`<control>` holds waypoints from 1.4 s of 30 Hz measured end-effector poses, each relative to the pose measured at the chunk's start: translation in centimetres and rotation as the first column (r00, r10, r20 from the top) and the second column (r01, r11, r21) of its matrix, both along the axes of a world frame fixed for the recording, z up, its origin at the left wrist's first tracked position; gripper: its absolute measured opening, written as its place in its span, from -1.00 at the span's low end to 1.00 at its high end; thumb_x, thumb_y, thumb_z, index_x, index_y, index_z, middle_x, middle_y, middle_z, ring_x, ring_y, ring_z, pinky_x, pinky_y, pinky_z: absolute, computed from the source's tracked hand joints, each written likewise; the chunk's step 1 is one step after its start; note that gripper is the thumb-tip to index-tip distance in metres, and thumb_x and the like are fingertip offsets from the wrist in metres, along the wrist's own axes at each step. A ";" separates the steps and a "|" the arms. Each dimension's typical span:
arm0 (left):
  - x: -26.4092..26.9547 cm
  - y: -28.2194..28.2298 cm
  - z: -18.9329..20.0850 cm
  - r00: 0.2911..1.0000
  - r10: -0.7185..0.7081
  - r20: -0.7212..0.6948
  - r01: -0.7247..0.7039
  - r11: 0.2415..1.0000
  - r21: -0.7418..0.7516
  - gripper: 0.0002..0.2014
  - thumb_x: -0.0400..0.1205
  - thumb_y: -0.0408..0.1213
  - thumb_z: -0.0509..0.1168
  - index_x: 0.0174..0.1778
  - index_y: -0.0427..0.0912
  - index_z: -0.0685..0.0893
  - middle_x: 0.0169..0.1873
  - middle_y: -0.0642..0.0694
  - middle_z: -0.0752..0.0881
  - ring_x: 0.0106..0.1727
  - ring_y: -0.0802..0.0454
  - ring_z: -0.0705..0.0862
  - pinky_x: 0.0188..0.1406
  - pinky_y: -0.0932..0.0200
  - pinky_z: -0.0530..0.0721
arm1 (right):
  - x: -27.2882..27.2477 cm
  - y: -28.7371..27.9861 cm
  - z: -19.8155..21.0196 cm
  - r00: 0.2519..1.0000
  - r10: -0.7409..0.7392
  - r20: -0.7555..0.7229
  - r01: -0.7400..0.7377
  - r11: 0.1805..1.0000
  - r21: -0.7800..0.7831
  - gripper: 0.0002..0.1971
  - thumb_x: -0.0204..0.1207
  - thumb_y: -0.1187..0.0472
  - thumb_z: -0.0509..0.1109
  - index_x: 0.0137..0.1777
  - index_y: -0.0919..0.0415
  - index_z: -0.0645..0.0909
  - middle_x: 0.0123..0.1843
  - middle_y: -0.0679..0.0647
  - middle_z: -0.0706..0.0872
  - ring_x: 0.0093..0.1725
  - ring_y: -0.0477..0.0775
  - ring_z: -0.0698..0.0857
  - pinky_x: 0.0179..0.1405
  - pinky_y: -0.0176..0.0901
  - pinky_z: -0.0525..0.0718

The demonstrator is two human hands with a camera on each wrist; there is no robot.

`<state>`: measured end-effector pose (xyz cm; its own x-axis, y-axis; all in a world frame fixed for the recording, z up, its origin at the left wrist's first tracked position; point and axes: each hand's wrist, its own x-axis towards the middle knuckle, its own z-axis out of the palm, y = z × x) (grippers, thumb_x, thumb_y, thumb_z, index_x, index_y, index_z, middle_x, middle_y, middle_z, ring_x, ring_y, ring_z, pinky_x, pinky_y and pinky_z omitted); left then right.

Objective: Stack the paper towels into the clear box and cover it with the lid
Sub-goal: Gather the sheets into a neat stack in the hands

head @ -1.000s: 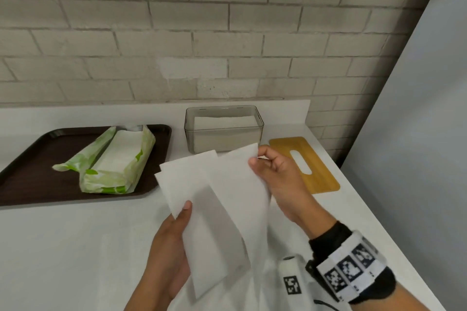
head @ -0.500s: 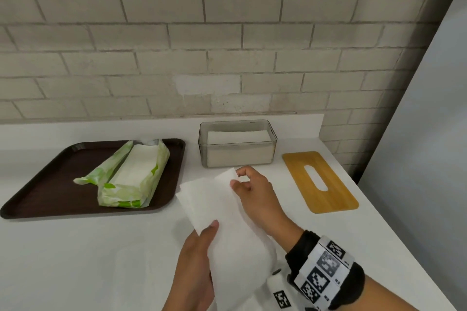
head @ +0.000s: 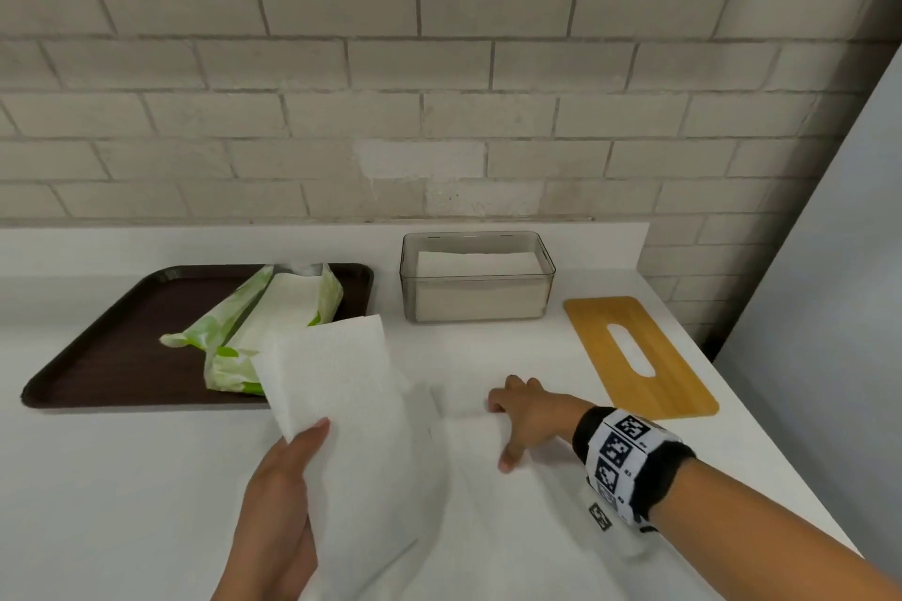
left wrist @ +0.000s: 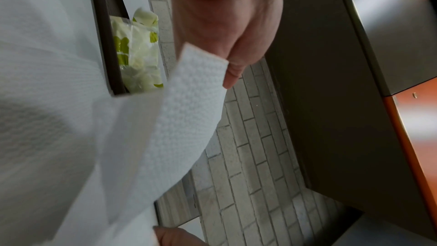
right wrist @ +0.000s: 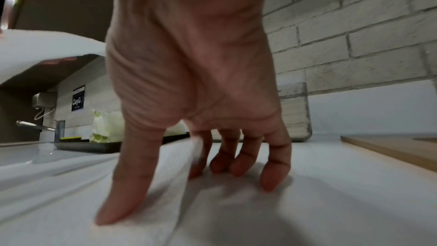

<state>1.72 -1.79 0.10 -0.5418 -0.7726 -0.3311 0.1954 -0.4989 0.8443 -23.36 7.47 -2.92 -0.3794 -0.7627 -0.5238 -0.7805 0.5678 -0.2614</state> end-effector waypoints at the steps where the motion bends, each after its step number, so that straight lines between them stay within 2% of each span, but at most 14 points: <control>1: -0.2 -0.1 0.0 1.000 -0.004 -0.005 0.004 1.000 -0.001 -0.63 0.60 -0.23 0.28 0.32 -0.27 0.60 0.13 -0.34 0.75 0.17 -0.36 0.69 0.29 -0.33 0.54 | 0.0 -0.2 -0.1 1.000 0.007 0.010 -0.007 1.000 0.022 -0.38 0.30 0.09 0.60 0.33 0.16 0.47 0.28 0.09 0.37 0.31 0.13 0.33 0.15 -0.06 0.48; 4: -0.7 -0.3 0.1 0.999 -0.029 -0.021 0.029 1.000 -0.004 -0.67 0.63 -0.27 0.25 0.29 -0.29 0.61 0.09 -0.33 0.76 0.14 -0.34 0.71 0.24 -0.28 0.58 | -0.7 0.0 -0.5 0.987 -0.089 0.132 0.103 0.989 -0.105 -0.68 0.34 0.24 0.57 0.06 0.27 0.61 0.10 0.11 0.57 0.06 0.07 0.54 -0.28 -0.33 0.50; 6: -1.1 -0.5 0.0 0.999 -0.037 -0.017 0.037 0.999 -0.005 -0.70 0.65 -0.29 0.24 0.26 -0.29 0.62 0.06 -0.31 0.78 0.12 -0.32 0.72 0.18 -0.24 0.61 | -1.4 0.9 0.6 0.923 -0.210 0.323 0.306 0.909 -0.283 -0.71 0.36 0.29 0.54 0.02 0.40 0.60 -0.04 0.16 0.64 -0.09 0.07 0.61 -0.28 -0.25 0.51; 9: -1.6 -0.7 0.0 0.999 -0.046 -0.020 0.046 0.999 -0.008 -0.76 0.65 -0.30 0.24 0.20 -0.26 0.64 0.00 -0.27 0.81 0.07 -0.28 0.73 0.04 -0.16 0.65 | -1.2 2.7 4.5 0.665 -0.080 0.742 0.598 0.652 -0.466 -0.86 0.37 0.35 0.52 -0.14 0.31 0.62 -0.20 0.11 0.72 -0.24 0.00 0.68 -0.21 -0.23 0.63; 12: -2.5 -0.5 0.3 0.997 -0.064 -0.033 0.064 0.998 0.003 -0.78 0.66 -0.31 0.23 0.18 -0.25 0.65 -0.03 -0.26 0.82 0.05 -0.27 0.75 -0.01 -0.13 0.66 | 0.6 3.7 8.4 0.448 0.204 0.870 0.742 0.458 -0.489 -0.78 0.36 0.23 0.41 0.00 0.25 0.67 -0.10 0.10 0.82 -0.18 -0.01 0.79 -0.21 -0.24 0.74; 14: -3.3 0.0 0.8 0.996 -0.084 -0.027 0.084 0.996 0.007 -0.77 0.66 -0.29 0.23 0.19 -0.27 0.64 -0.03 -0.27 0.81 0.04 -0.27 0.75 0.01 -0.14 0.67 | 2.1 3.2 9.4 0.510 0.233 0.828 0.753 0.344 -0.561 -0.82 0.49 0.16 0.34 0.01 0.22 0.66 -0.13 0.06 0.82 -0.21 -0.06 0.77 -0.27 -0.27 0.71; 16: -4.1 0.8 1.3 0.992 -0.121 -0.026 0.121 0.993 0.008 -0.77 0.68 -0.23 0.22 0.16 -0.24 0.66 -0.04 -0.25 0.82 0.02 -0.24 0.77 0.01 -0.13 0.67 | 3.6 2.0 8.9 0.731 0.027 0.682 0.658 0.239 -0.714 -0.74 0.63 0.05 0.26 -0.04 0.24 0.62 -0.15 0.18 0.79 -0.24 -0.03 0.72 -0.27 -0.21 0.64; 18: -4.9 1.6 1.8 0.989 -0.147 -0.029 0.147 0.989 0.008 -0.73 0.69 -0.12 0.19 0.15 -0.19 0.67 -0.03 -0.22 0.82 0.02 -0.21 0.78 0.06 -0.14 0.67 | 5.0 1.0 7.8 0.864 -0.171 0.474 0.503 0.239 -0.831 -0.67 0.66 -0.01 0.19 -0.19 0.24 0.51 -0.29 0.25 0.66 -0.35 0.06 0.57 -0.32 -0.20 0.54; 20: -5.5 2.3 2.2 0.982 -0.184 -0.035 0.184 0.983 -0.015 -0.62 0.67 0.05 0.14 0.19 -0.12 0.65 0.02 -0.17 0.82 0.09 -0.19 0.76 0.20 -0.17 0.64 | 6.3 0.7 7.1 0.899 -0.280 0.337 0.414 0.291 -0.862 -0.70 0.68 0.05 0.13 -0.31 0.06 0.34 -0.46 -0.03 0.46 -0.47 -0.10 0.40 -0.50 -0.36 0.36; 23: -5.9 3.2 2.3 0.969 -0.247 -0.020 0.242 0.960 -0.138 -0.57 0.54 0.12 0.16 0.20 -0.03 0.62 0.05 -0.09 0.81 0.11 -0.14 0.76 0.22 -0.18 0.64 | 7.3 0.9 6.0 0.927 -0.312 0.207 0.327 0.402 -0.855 -0.80 0.69 0.01 0.08 -0.15 0.02 0.36 -0.44 -0.14 0.45 -0.47 -0.18 0.44 -0.52 -0.38 0.34; 27: -5.7 3.4 1.7 0.987 -0.144 0.077 0.163 0.911 -0.380 -0.79 0.60 -0.24 0.31 0.14 -0.06 0.69 -0.05 0.04 0.84 -0.01 0.04 0.81 0.00 0.05 0.73 | 7.3 2.3 5.2 0.879 -0.268 0.394 0.472 0.380 -0.796 -0.90 0.59 -0.03 0.28 0.02 -0.12 0.41 -0.09 -0.21 0.58 -0.11 -0.18 0.59 -0.20 -0.43 0.51; 31: -5.5 3.3 1.3 0.993 -0.035 0.112 0.088 0.854 -0.512 -0.78 0.55 -0.32 0.40 0.11 -0.06 0.72 -0.04 0.03 0.83 -0.01 0.03 0.79 0.01 0.03 0.75 | 7.7 4.2 4.8 0.590 -0.002 0.807 0.724 0.442 -0.529 -0.66 0.54 0.17 0.38 0.30 -0.03 0.48 0.22 -0.07 0.69 0.18 0.00 0.70 0.15 -0.13 0.69; 39: -6.5 3.8 2.1 0.998 -0.032 0.051 0.057 0.766 -0.640 -0.75 0.49 -0.31 0.44 0.01 0.10 0.67 -0.12 0.23 0.79 -0.07 0.22 0.76 -0.17 0.28 0.75 | 8.4 4.6 4.9 0.706 -0.006 0.708 0.643 0.425 -0.637 -0.61 0.58 0.15 0.33 0.40 -0.02 0.41 0.25 -0.06 0.65 0.24 -0.07 0.66 0.24 -0.09 0.68; 42: -6.9 3.9 2.2 0.998 -0.036 0.057 0.065 0.750 -0.658 -0.78 0.49 -0.31 0.45 -0.05 0.10 0.67 -0.14 0.19 0.75 -0.05 0.10 0.73 -0.14 0.13 0.75 | 8.4 4.6 4.2 0.729 -0.082 0.680 0.627 0.477 -0.616 -0.52 0.50 0.18 0.44 0.38 -0.09 0.39 0.25 -0.05 0.62 0.24 -0.05 0.63 0.22 -0.05 0.70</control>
<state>-5.18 2.10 2.28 -0.5842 -0.7787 0.2287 0.1465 0.1760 0.9734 -15.01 12.05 1.27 -0.6117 -0.7911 0.0027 -0.1411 0.1057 -0.9843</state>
